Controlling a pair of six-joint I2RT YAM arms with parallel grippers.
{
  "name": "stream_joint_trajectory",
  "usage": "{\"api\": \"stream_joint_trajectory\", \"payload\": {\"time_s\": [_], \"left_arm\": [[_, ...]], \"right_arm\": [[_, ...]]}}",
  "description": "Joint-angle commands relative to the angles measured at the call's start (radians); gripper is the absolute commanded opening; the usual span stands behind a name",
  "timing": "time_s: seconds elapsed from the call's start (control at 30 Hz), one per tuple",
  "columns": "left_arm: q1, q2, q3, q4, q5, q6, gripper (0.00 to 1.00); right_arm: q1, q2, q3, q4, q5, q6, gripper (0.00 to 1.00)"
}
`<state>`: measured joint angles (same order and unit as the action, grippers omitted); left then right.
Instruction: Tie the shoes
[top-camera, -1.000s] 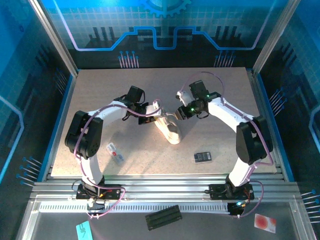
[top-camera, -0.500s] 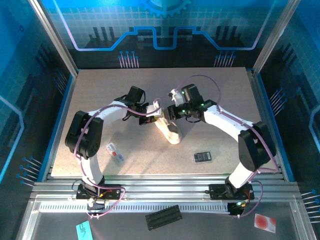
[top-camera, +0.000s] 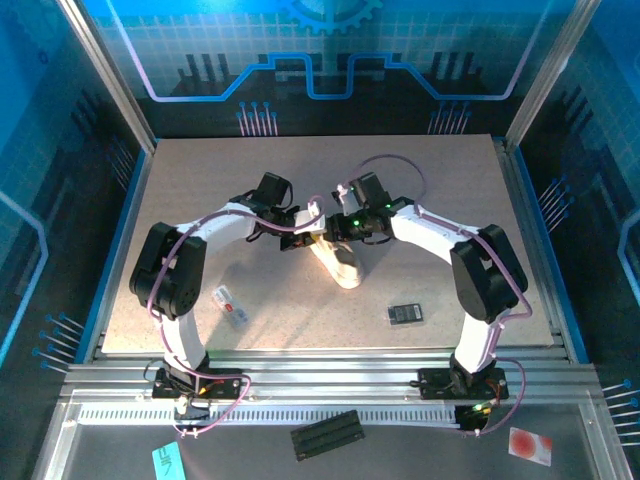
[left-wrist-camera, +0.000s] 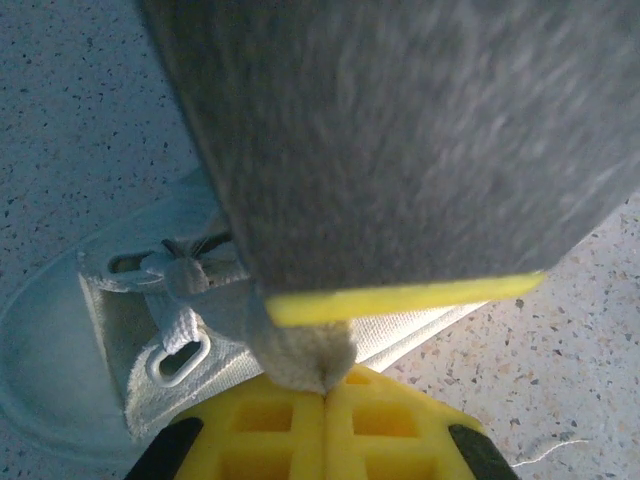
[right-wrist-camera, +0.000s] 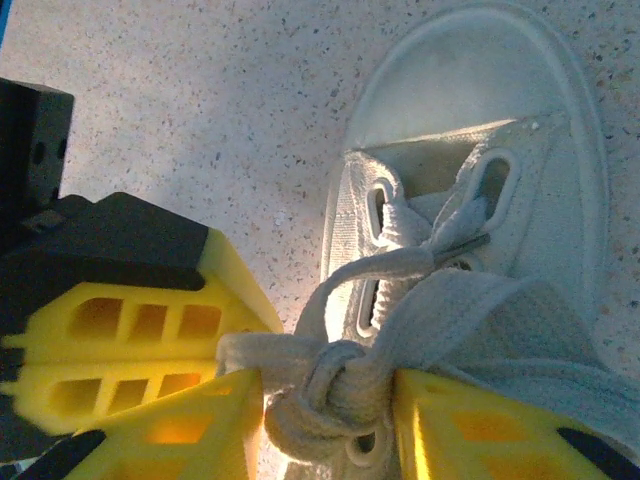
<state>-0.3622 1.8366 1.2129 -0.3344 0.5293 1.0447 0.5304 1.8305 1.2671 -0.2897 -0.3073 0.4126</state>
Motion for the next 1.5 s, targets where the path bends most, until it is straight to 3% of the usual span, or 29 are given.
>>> {"api": "stream_joint_trajectory", "payload": {"time_s": [0.0,0.2,0.7,1.27,1.4,1.47], "left_arm": [[0.002,-0.04,-0.001,0.002,0.048,-0.005,0.0],[0.026,-0.063,-0.017,-0.009,0.037,0.002,0.0],[0.075,-0.095,-0.063,-0.039,0.008,0.017,0.0],[0.135,-0.137,-0.112,-0.075,-0.025,0.041,0.0],[0.135,-0.125,-0.1,-0.079,-0.017,0.036,0.0],[0.135,-0.124,-0.096,-0.066,-0.01,0.017,0.12]], "right_arm": [[0.013,0.025,0.034,-0.059,0.045,0.01,0.38],[-0.006,0.018,0.015,-0.076,0.092,0.025,0.26],[-0.018,-0.002,-0.015,-0.074,0.094,0.034,0.25],[-0.028,-0.02,-0.025,-0.075,0.087,0.042,0.28],[-0.027,-0.036,-0.017,-0.069,0.069,0.045,0.37],[-0.033,-0.051,-0.006,-0.077,0.053,0.042,0.44]]}}
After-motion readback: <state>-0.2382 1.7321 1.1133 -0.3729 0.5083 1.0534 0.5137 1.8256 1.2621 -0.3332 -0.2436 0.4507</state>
